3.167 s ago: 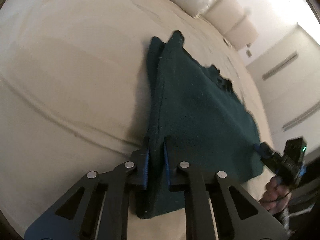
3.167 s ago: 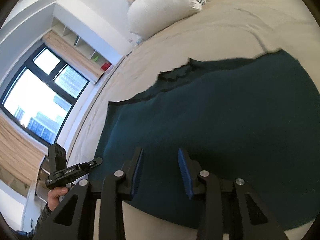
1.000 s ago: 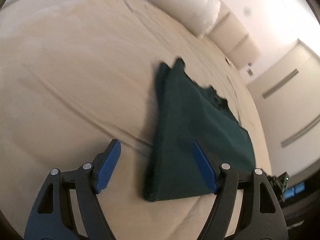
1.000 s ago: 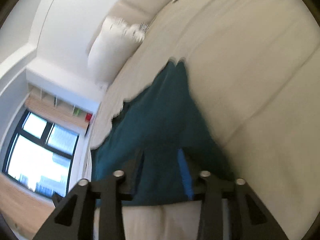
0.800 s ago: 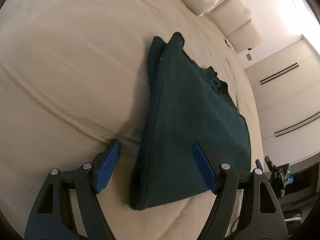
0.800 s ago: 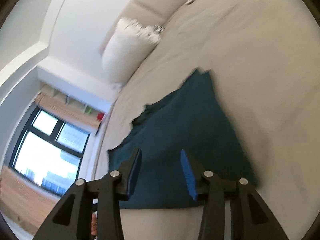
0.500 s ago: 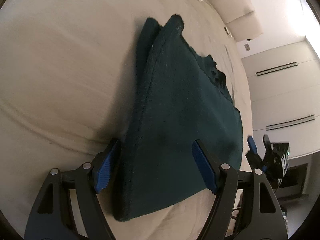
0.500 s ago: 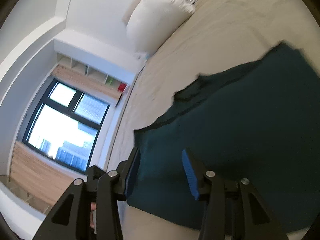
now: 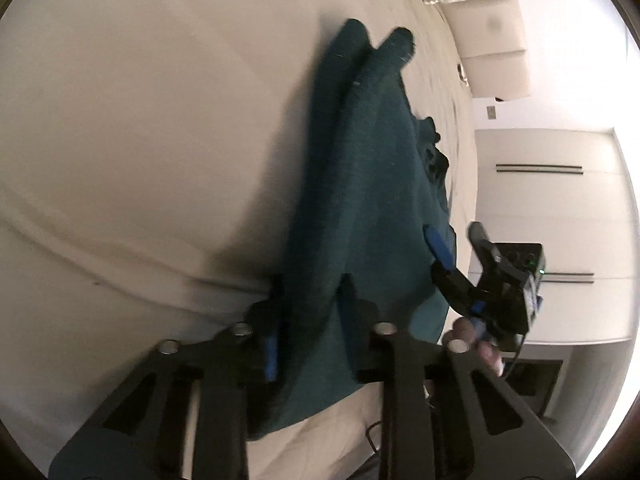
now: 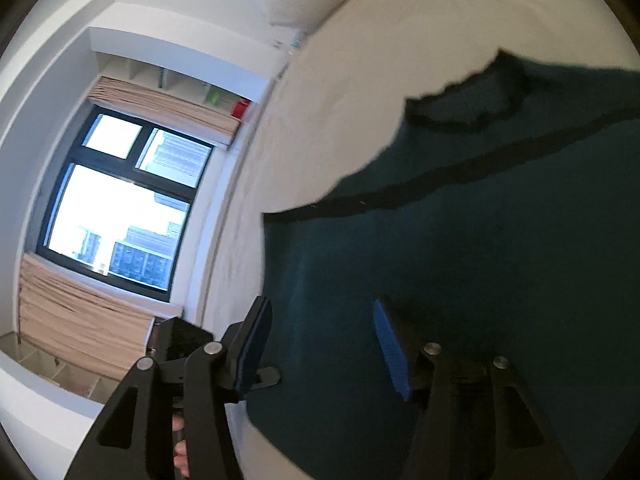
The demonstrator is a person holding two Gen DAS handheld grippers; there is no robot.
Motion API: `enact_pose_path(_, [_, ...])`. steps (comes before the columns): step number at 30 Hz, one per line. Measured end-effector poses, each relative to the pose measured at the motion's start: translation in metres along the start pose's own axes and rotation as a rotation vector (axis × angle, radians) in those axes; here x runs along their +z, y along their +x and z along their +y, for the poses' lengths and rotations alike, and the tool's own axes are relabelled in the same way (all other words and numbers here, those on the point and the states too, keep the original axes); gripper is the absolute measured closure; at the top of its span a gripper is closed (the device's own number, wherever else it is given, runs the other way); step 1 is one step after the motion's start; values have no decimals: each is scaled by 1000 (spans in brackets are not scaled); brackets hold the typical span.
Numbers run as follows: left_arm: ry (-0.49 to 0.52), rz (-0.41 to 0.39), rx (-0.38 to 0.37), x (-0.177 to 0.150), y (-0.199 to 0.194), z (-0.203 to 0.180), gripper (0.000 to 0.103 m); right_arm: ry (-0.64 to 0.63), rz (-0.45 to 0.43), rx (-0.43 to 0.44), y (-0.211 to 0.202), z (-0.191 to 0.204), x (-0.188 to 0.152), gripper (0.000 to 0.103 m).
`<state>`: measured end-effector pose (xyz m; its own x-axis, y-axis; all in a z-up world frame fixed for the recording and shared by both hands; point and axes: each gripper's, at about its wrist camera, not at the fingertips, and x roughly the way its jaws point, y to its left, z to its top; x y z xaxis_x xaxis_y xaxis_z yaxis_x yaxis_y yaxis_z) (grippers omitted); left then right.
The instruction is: Fold small clothes
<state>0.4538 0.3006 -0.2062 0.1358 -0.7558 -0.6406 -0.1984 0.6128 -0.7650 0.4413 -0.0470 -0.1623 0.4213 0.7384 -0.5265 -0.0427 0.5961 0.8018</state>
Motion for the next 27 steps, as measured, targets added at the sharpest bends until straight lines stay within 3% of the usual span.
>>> enact_pose_path(8, [31, -44, -6, -3, -5, -27, 92, -6, -1, 33, -14, -6, -1, 46])
enact_pose_path(15, [140, -73, 38, -17, 5, -95, 92, 21, -27, 102, -47, -21, 6, 41])
enact_pose_path(20, [217, -64, 68, -29, 44, -142, 92, 64, -17, 194, -63, -33, 17, 38])
enact_pose_path(23, [257, -67, 104, -38, 85, -159, 92, 80, -13, 246, -72, -38, 22, 31])
enact_pose_path(27, [271, -51, 161, -47, 131, -163, 92, 52, 15, 196, -73, -41, 29, 30])
